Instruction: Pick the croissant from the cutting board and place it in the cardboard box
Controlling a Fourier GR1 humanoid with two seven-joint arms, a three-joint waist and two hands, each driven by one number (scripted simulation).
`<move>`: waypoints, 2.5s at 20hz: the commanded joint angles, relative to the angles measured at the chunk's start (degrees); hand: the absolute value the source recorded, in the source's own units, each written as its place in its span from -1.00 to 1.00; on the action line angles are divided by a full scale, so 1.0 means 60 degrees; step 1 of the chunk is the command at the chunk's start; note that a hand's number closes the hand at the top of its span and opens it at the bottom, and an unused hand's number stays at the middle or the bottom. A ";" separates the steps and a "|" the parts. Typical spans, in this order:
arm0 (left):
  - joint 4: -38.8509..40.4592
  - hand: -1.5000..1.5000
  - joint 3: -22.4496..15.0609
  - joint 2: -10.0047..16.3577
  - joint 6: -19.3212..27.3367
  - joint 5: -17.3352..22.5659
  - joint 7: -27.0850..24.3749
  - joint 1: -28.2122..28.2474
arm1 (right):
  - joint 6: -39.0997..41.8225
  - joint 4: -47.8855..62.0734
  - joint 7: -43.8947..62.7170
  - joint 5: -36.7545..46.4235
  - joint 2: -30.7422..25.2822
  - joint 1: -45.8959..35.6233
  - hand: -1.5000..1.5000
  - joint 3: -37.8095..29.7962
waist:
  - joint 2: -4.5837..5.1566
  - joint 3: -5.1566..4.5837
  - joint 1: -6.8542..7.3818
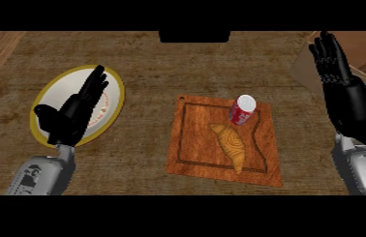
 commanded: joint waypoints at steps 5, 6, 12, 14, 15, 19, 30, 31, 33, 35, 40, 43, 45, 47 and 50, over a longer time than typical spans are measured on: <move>-0.0360 0.00 -0.0037 0.1212 -0.0815 -0.0970 -0.0991 -0.0559 | 0.1964 -0.2107 0.2290 -0.0886 -0.1627 -0.1968 -1.00 0.0193 | 0.0241 0.0110 0.0128; -0.0518 0.00 -0.0171 0.1332 -0.0800 -0.1288 -0.1483 -0.0313 | 0.2248 -0.2455 0.2711 -0.1252 -0.1802 -0.2440 -1.00 0.0184 | 0.0190 0.0096 0.0189; 0.0347 0.00 -0.0263 0.0790 -0.0989 -0.1344 -0.1756 -0.0773 | 0.3716 -0.1605 0.0341 0.0859 -0.3463 -0.1062 -1.00 0.0354 | 0.0359 0.0142 0.0065; -0.0371 0.00 -0.0564 0.0716 -0.0938 -0.1469 -0.1825 0.0078 | 0.3747 -0.1715 -0.0212 0.1650 -0.3520 -0.1114 -1.00 0.0765 | 0.0338 0.0144 0.0227; 0.0337 0.00 -0.0229 0.0962 -0.1372 -0.1229 -0.2124 -0.0385 | 0.4087 -0.1419 -0.0800 0.1755 -0.3888 -0.1345 -1.00 0.0608 | 0.0381 0.0142 0.0180; 0.0106 0.00 0.0015 0.1110 -0.1485 -0.1193 -0.2034 -0.0368 | 0.4087 -0.1848 -0.1065 0.3207 -0.4091 -0.1481 -1.00 0.1373 | 0.0352 0.0138 0.0218; -0.0038 0.00 -0.0221 0.0705 -0.1296 -0.1555 -0.1729 -0.0320 | 0.6748 -0.4464 0.3141 0.5302 -0.4341 -0.2422 -1.00 0.4401 | 0.0308 0.0120 0.0206; -0.0770 0.00 -0.0125 0.0989 -0.1544 -0.1320 -0.1719 0.0285 | 0.7013 -0.4362 0.3794 0.5407 -0.3973 -0.2802 -1.00 0.4654 | 0.0286 0.0118 0.0393; -0.0122 0.00 -0.0093 0.0840 -0.1433 -0.1533 -0.1920 -0.0038 | 0.7203 -0.5299 0.4671 0.6103 -0.3773 -0.2559 -1.00 0.5345 | 0.0293 0.0118 0.0187; -0.0477 0.00 -0.0079 0.0798 -0.1425 -0.1503 -0.1858 0.0248 | 0.7910 -0.5463 0.5904 0.6089 -0.3003 -0.2974 -1.00 0.5733 | 0.0283 0.0116 0.0256; -0.0775 0.00 -0.0004 0.0712 -0.1507 -0.1518 -0.0974 -0.0282 | 0.8838 -0.4945 0.7744 0.6794 -0.1302 -0.2875 -1.00 0.6974 | 0.0293 0.0129 0.0204; 0.0084 0.00 0.0523 0.0896 -0.2012 -0.1372 -0.1443 -0.0560 | 0.9505 -0.4809 0.8110 0.6771 -0.0636 -0.2815 -1.00 0.6713 | 0.0330 0.0131 0.0170; -0.0886 0.00 0.0191 0.0511 -0.1601 -0.1768 -0.1241 -0.0010 | 0.9420 -0.5034 0.7838 0.7121 -0.0969 -0.2077 -1.00 0.6598 | 0.0318 0.0139 0.0188; -0.0545 0.00 0.0286 0.0604 -0.1687 -0.1934 -0.1608 0.0154 | 0.9140 -0.5198 0.8286 0.7776 -0.0680 -0.1442 -1.00 0.7470 | 0.0319 0.0140 0.0171; -0.0391 0.00 0.0268 0.0253 -0.1753 -0.2039 -0.1459 -0.0144 | 0.9112 -0.4548 0.8056 0.8404 -0.0234 -0.1789 -1.00 0.7312 | 0.0333 0.0140 0.0190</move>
